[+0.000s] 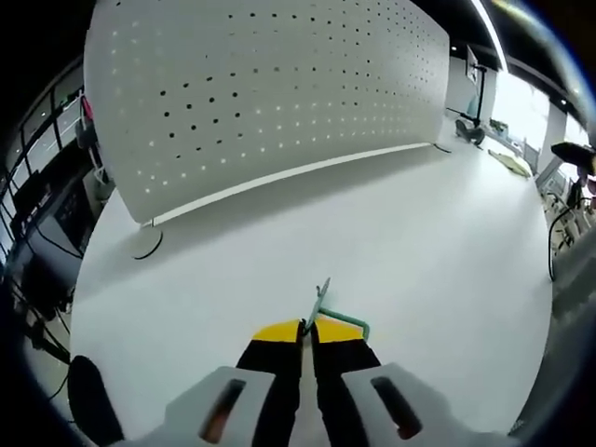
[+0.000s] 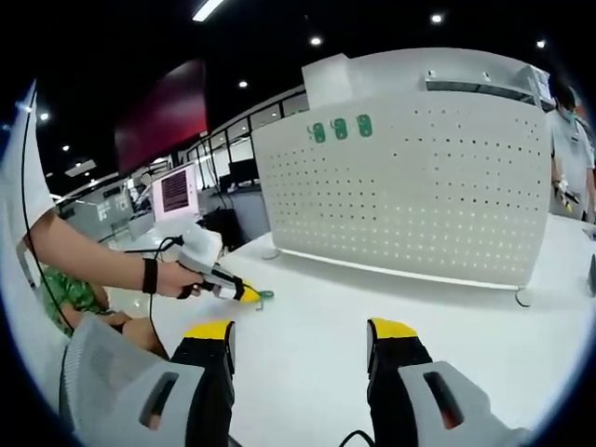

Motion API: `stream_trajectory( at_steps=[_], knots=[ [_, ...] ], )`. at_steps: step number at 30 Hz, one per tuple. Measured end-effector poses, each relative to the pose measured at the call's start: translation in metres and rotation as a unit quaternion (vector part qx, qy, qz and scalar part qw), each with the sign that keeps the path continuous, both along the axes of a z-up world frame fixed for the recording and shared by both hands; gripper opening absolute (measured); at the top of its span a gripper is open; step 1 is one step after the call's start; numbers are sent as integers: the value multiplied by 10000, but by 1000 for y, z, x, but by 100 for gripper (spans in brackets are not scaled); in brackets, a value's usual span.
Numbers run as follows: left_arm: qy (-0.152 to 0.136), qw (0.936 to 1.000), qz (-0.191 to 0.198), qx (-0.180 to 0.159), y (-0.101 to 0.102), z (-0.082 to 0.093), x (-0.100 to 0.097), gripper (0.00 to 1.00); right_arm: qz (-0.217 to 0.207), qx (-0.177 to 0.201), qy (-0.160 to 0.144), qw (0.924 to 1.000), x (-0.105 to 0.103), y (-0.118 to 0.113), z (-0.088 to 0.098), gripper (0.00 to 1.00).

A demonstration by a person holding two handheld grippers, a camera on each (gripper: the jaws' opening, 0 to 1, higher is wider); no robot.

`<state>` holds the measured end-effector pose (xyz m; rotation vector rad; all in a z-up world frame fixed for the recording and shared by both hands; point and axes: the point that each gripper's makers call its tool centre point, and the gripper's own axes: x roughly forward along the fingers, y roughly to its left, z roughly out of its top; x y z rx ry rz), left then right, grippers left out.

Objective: Insert the hook assembly into the mounting plate slot until the hook locks in place.

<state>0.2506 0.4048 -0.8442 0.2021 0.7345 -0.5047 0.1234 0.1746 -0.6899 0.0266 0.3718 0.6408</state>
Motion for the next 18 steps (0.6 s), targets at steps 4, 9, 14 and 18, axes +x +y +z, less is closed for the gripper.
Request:
stream_trajectory(
  at_steps=[4,9,14,18],
  knots=[
    [59,9999,-19,-93,-4,2,-4,4,1,33,5,10000,0,0,0,57],
    [196,9995,-79,-223,-13,2,-11,3,27,31,-15,10000,0,2,1,57],
    [190,9992,-126,-334,-24,8,-16,3,81,31,-1,10000,-1,3,1,57],
    [180,9985,-113,-495,-31,15,-18,3,125,6,-15,9999,-2,3,2,57]
  ],
)
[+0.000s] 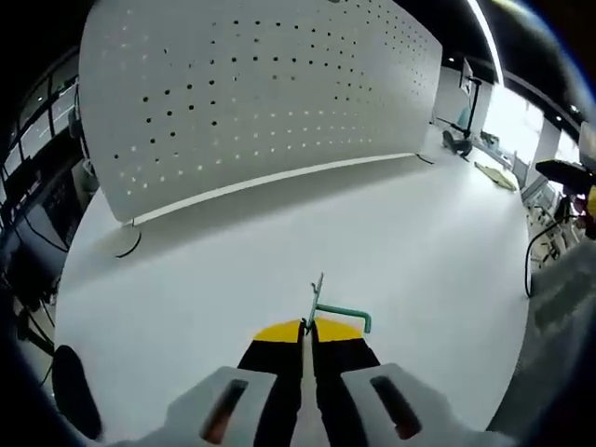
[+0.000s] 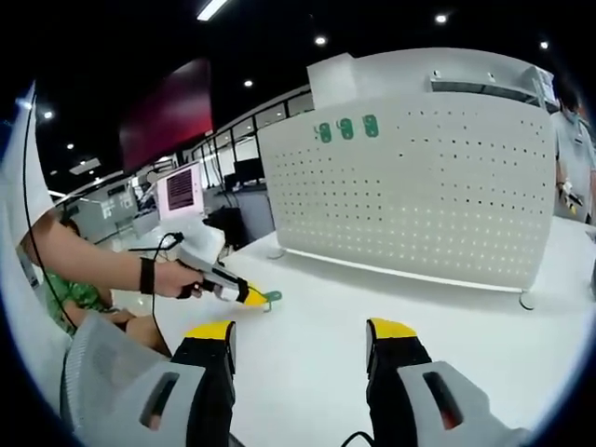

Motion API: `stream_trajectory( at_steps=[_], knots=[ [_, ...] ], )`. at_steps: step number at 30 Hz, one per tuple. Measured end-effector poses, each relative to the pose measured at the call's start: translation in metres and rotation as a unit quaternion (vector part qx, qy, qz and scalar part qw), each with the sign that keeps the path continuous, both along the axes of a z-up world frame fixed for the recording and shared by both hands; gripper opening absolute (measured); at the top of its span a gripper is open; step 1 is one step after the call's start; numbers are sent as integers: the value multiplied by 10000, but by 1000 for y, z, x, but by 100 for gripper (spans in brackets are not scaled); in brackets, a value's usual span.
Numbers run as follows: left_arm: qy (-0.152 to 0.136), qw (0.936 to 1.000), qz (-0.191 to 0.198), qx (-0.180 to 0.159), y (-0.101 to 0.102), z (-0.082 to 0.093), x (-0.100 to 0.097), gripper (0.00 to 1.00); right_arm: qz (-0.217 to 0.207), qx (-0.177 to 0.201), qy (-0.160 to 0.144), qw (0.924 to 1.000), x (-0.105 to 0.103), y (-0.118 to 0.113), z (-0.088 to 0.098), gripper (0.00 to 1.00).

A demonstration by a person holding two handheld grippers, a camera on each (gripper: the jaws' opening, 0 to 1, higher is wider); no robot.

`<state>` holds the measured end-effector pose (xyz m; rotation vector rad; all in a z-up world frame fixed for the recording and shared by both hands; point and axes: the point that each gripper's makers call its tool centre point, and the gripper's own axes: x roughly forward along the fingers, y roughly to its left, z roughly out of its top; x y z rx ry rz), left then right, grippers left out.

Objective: Insert the hook assembly into the mounting plate slot until the hook locks in place.

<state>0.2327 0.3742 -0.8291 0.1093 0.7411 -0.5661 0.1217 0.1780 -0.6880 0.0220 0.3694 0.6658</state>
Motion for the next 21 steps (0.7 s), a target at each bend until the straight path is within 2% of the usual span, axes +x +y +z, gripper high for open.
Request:
stream_trajectory(
  at_steps=[4,7,12,16,21],
  knots=[
    [-9,9999,-29,-98,-5,7,-3,3,34,-86,-14,10000,-1,-1,0,57],
    [-34,9998,-26,-198,-8,12,-5,3,42,21,10,10000,-2,1,1,57],
    [70,9988,-76,-468,-21,22,-15,3,113,-27,-43,9999,-2,3,1,56],
    [11,9987,-158,-478,-27,29,-20,3,110,-61,-3,9999,-4,2,-4,56],
    [71,9984,-208,-529,-32,31,-25,3,153,-107,-4,9998,-5,3,-5,56]
  ],
)
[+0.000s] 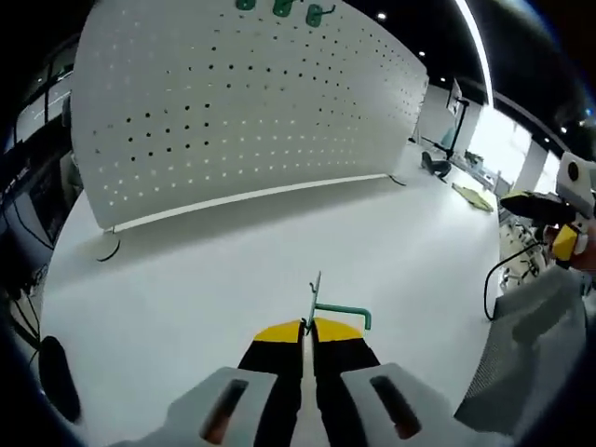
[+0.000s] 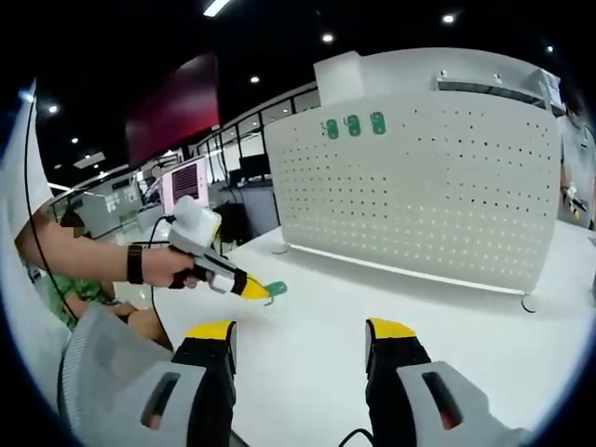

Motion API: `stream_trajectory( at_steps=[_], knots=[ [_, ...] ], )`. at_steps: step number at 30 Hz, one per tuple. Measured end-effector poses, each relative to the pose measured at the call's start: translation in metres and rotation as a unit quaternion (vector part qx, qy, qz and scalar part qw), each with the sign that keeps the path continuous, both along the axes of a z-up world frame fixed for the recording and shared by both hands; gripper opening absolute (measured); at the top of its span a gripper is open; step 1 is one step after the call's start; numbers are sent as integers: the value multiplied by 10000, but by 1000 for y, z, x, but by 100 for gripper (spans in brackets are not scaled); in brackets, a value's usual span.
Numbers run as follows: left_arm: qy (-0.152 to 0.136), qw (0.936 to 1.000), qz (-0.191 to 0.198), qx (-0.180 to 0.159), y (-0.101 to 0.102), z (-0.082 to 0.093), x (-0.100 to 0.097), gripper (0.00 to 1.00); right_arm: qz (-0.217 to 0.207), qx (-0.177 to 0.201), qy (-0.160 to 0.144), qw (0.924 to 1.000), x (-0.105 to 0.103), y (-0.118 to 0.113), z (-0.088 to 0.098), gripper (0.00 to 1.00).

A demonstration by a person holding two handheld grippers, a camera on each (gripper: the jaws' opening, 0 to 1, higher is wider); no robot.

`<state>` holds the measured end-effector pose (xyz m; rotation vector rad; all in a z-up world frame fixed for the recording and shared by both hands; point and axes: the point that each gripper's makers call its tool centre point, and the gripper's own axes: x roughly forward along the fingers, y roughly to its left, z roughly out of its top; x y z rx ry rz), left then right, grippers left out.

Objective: Insert the hook assembly into the mounting plate slot until the hook locks in place.

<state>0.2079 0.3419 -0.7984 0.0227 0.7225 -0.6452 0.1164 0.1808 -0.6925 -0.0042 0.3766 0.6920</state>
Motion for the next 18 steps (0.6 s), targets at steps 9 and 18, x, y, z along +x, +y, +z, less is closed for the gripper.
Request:
stream_trajectory(
  at_steps=[9,18],
  knots=[
    [240,9997,-54,-40,-11,5,-10,3,87,-33,-4,10000,-3,3,-4,55],
    [413,9987,-132,-266,-25,11,-24,2,159,-14,-28,9999,-4,6,-1,53]
  ],
)
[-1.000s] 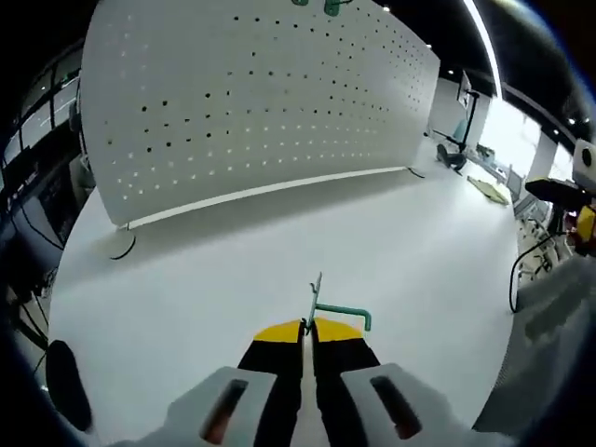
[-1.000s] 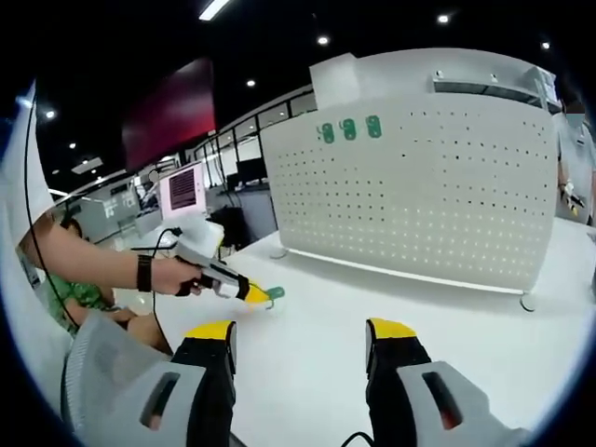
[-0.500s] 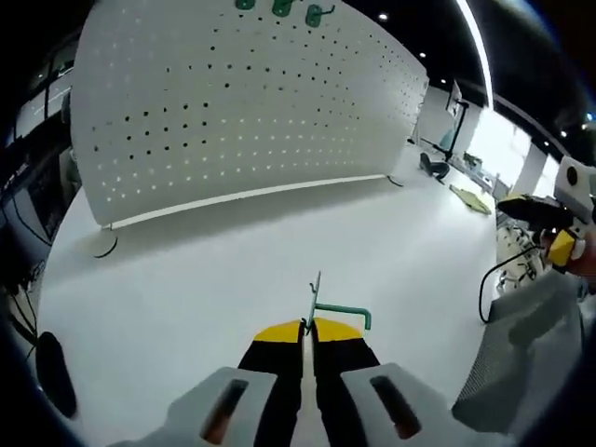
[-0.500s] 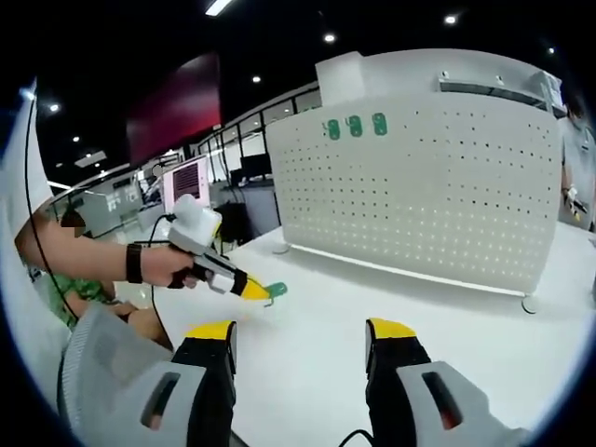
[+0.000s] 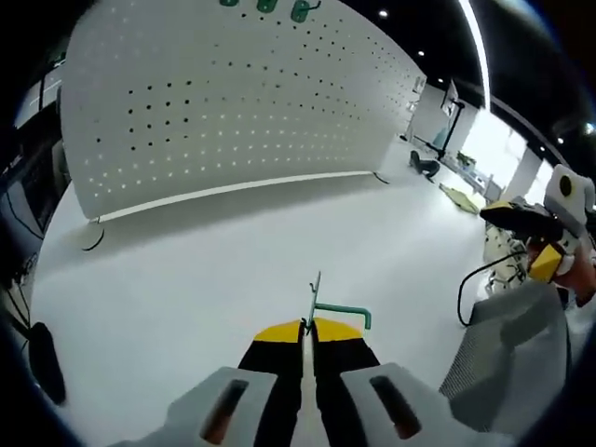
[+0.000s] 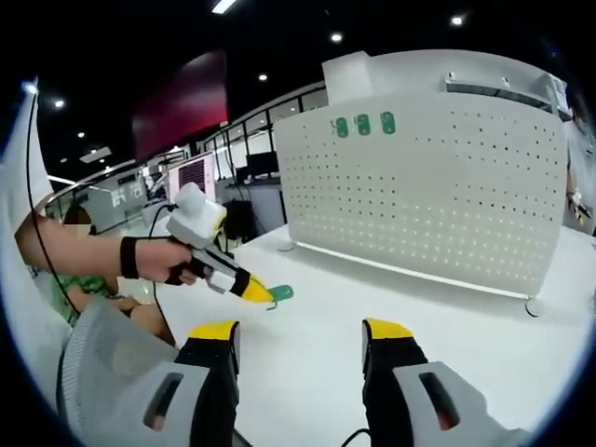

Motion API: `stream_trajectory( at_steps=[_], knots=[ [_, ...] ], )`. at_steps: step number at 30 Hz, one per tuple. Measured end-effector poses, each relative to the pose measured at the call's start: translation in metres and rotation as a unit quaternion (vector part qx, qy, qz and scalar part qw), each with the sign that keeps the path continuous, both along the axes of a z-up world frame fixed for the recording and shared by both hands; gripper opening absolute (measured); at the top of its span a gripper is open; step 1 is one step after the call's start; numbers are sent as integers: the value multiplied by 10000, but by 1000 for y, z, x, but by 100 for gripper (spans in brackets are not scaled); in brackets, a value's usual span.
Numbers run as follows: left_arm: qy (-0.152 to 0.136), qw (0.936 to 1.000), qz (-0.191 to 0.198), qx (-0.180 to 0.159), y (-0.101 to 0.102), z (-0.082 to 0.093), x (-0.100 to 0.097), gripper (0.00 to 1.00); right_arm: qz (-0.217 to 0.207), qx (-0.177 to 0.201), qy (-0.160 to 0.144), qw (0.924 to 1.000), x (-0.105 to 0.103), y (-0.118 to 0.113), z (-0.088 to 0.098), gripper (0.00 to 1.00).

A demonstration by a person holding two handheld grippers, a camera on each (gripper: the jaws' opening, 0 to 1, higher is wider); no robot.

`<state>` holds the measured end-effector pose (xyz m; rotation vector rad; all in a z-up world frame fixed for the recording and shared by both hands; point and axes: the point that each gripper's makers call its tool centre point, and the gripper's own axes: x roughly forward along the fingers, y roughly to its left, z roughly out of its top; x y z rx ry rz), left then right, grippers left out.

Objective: Insert the hook assembly into the mounting plate slot until the hook locks in place.

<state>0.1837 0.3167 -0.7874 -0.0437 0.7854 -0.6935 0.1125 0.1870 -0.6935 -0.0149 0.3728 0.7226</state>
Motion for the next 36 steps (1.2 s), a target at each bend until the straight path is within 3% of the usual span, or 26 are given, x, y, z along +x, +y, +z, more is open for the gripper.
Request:
stream_trajectory(
  at_steps=[15,19,30,32,36],
  knots=[
    [-56,9997,-234,-57,-23,13,-23,2,348,-141,24,9993,-6,7,-4,49],
    [223,9986,-279,-379,-31,17,-32,2,495,-132,45,9987,-10,12,-5,46],
    [389,9975,-438,-392,-40,24,-46,2,746,-54,4,9972,-15,21,-3,41],
    [515,9961,-398,-602,-45,27,-49,2,786,-90,-19,9969,-16,23,-3,38],
    [575,9955,-400,-637,-50,29,-55,2,926,-162,-5,9956,-19,27,-5,38]
  ],
)
